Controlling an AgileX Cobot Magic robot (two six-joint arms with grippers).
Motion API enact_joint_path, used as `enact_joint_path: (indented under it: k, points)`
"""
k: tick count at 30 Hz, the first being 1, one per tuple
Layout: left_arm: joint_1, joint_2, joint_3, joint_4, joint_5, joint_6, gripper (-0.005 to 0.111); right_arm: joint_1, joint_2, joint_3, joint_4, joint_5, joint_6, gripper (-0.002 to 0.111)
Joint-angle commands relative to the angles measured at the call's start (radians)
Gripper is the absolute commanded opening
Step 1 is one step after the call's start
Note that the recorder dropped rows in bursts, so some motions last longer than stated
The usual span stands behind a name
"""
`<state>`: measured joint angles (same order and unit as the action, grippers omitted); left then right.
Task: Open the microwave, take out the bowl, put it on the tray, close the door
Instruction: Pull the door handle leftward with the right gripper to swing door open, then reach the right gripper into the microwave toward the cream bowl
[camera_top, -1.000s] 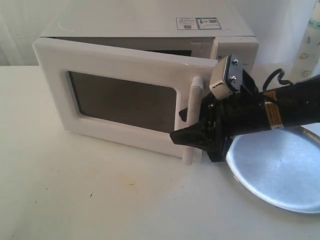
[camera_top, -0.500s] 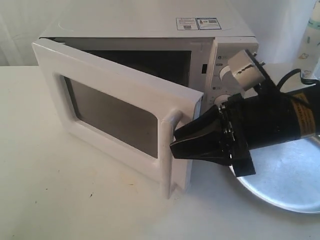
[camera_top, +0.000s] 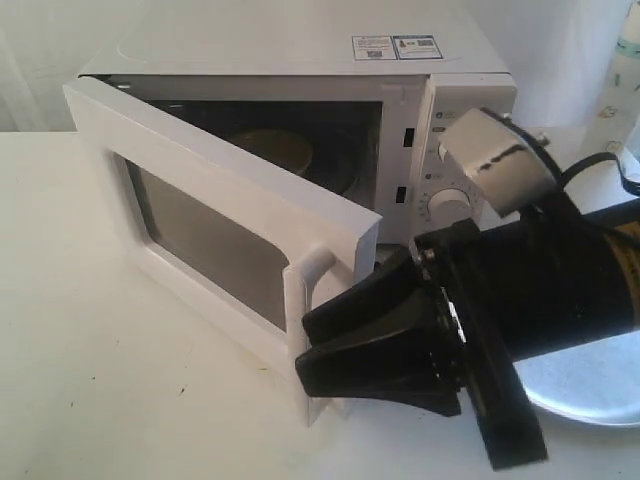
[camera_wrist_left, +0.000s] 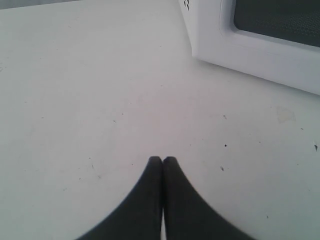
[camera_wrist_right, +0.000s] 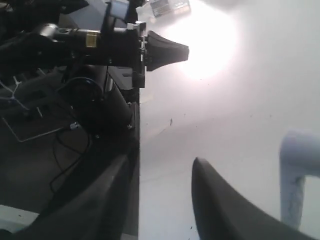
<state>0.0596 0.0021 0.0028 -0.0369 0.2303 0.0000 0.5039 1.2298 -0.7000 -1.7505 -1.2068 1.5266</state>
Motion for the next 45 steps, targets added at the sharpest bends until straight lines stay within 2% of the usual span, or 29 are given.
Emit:
enact_joint_path:
  k: [1, 2, 3, 6, 7, 9, 11, 13, 17, 20, 25, 27, 36, 41, 43, 45]
  points:
    - [-0.003, -0.002, -0.003, -0.008, 0.002, 0.000, 0.000, 0.025, -0.060, 0.004, 0.124, -0.014, -0.290, 0.038]
    - [-0.003, -0.002, -0.003, -0.008, 0.002, 0.000, 0.000, 0.025, -0.072, 0.004, 0.158, -0.014, -0.373, 0.037]
    - [-0.003, -0.002, -0.003, -0.008, 0.002, 0.000, 0.000, 0.025, -0.082, 0.004, 0.192, 0.066, -0.477, 0.036]
    - [-0.003, -0.002, -0.003, -0.008, 0.002, 0.000, 0.000, 0.025, -0.105, 0.004, 0.437, 0.485, -0.651, 0.035]
    - [-0.003, -0.002, -0.003, -0.008, 0.002, 0.000, 0.000, 0.025, -0.105, 0.002, 0.618, 0.676, -0.719, 0.035]
    - [-0.003, -0.002, -0.003, -0.008, 0.002, 0.000, 0.000, 0.021, -0.082, -0.017, 0.958, 0.921, -0.931, 0.035]
    - [-0.003, -0.002, -0.003, -0.008, 0.002, 0.000, 0.000, 0.003, -0.046, -0.038, 1.280, 1.024, -1.165, 0.035]
    - [-0.003, -0.002, -0.003, -0.008, 0.002, 0.000, 0.000, -0.002, 0.008, -0.042, 1.463, 1.014, -1.298, 0.035]
    - [-0.003, -0.002, -0.003, -0.008, 0.002, 0.000, 0.000, 0.070, 0.117, -0.042, 1.459, 1.021, -1.283, 0.035]
    - [-0.003, -0.002, -0.003, -0.008, 0.002, 0.000, 0.000, 0.173, 0.188, -0.042, 1.424, 1.012, -1.283, 0.035]
    - [-0.003, -0.002, -0.003, -0.008, 0.002, 0.000, 0.000, 0.336, 0.229, -0.045, 1.247, 0.849, -1.283, 0.035]
    - [-0.003, -0.002, -0.003, -0.008, 0.002, 0.000, 0.000, 0.368, 0.229, -0.057, 1.166, 0.788, -1.304, 0.035]
    - [-0.003, -0.002, -0.003, -0.008, 0.002, 0.000, 0.000, 0.368, 0.328, -0.179, 1.223, 0.806, -1.373, 0.036]
    - [-0.003, -0.002, -0.003, -0.008, 0.002, 0.000, 0.000, 0.368, 0.485, -0.242, 1.242, 0.709, -1.541, 0.054]
    - [-0.003, -0.002, -0.003, -0.008, 0.002, 0.000, 0.000, 0.368, 0.544, -0.282, 1.313, 0.709, -1.554, 0.064]
    - [-0.003, -0.002, -0.003, -0.008, 0.002, 0.000, 0.000, 0.362, 0.600, -0.333, 1.418, 0.711, -1.593, 0.069]
